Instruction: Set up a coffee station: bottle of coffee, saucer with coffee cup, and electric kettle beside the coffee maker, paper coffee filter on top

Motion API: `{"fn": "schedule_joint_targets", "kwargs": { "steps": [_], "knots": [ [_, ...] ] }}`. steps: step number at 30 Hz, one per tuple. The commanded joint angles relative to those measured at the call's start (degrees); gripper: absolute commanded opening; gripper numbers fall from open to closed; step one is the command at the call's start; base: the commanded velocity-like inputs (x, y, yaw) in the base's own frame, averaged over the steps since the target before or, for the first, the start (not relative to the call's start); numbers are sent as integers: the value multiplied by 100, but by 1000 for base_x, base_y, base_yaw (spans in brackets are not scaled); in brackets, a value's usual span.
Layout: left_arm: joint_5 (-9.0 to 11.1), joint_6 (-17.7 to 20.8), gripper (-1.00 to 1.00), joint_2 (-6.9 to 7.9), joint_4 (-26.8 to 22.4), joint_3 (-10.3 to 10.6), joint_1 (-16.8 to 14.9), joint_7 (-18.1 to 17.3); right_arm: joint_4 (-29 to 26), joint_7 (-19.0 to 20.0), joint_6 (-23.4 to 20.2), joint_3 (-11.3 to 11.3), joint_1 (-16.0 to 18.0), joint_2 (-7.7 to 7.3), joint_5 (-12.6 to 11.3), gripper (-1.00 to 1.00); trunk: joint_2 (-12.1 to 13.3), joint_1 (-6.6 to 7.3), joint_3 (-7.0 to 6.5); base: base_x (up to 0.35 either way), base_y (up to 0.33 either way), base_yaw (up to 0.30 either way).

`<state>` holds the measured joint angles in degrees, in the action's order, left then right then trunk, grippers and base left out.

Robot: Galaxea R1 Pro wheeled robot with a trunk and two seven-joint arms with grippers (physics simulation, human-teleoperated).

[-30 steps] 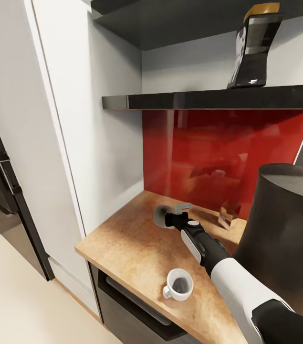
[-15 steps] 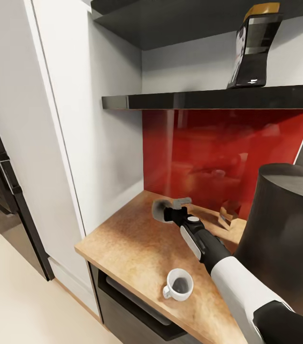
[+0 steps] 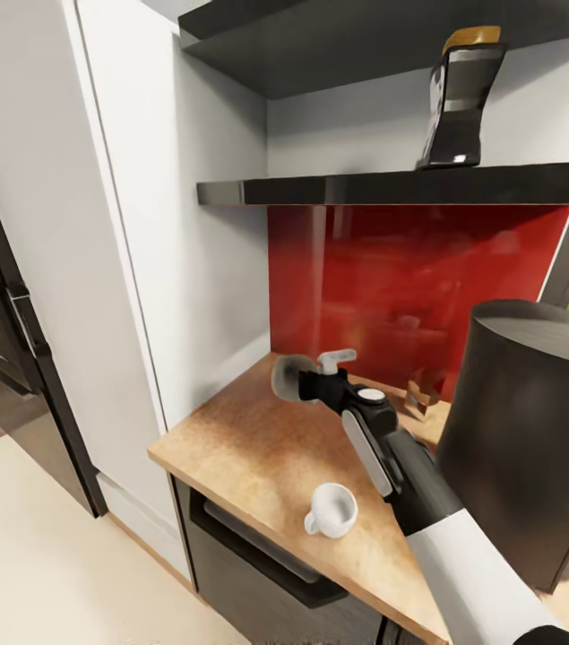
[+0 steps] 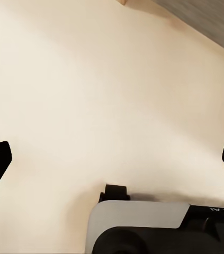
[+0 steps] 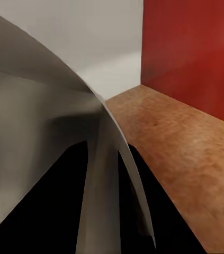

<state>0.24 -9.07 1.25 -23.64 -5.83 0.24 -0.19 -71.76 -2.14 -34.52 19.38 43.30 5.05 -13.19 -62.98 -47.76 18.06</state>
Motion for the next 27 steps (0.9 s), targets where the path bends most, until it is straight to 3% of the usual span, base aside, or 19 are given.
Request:
{"fn": "schedule_joint_targets", "kwargs": {
  "steps": [1, 12, 27],
  "knots": [
    [2, -7, 100, -2, -9, -12, 3, -1, -85, -24, -95, 2, -27, -1, -43, -100, -4, 1, 6, -118, 0, 0],
    [2, -7, 100, -2, -6, -9, 3, -3, -402, -24, -365, 3, -151, -12, -43, -100, -4, 1, 6, -185, 0, 0],
    [2, -7, 100, -2, -5, -14, 3, -4, -409, -24, -365, -2, -155, -13, -60, -100, -4, 1, 6, -19, 0, 0]
  ]
}}
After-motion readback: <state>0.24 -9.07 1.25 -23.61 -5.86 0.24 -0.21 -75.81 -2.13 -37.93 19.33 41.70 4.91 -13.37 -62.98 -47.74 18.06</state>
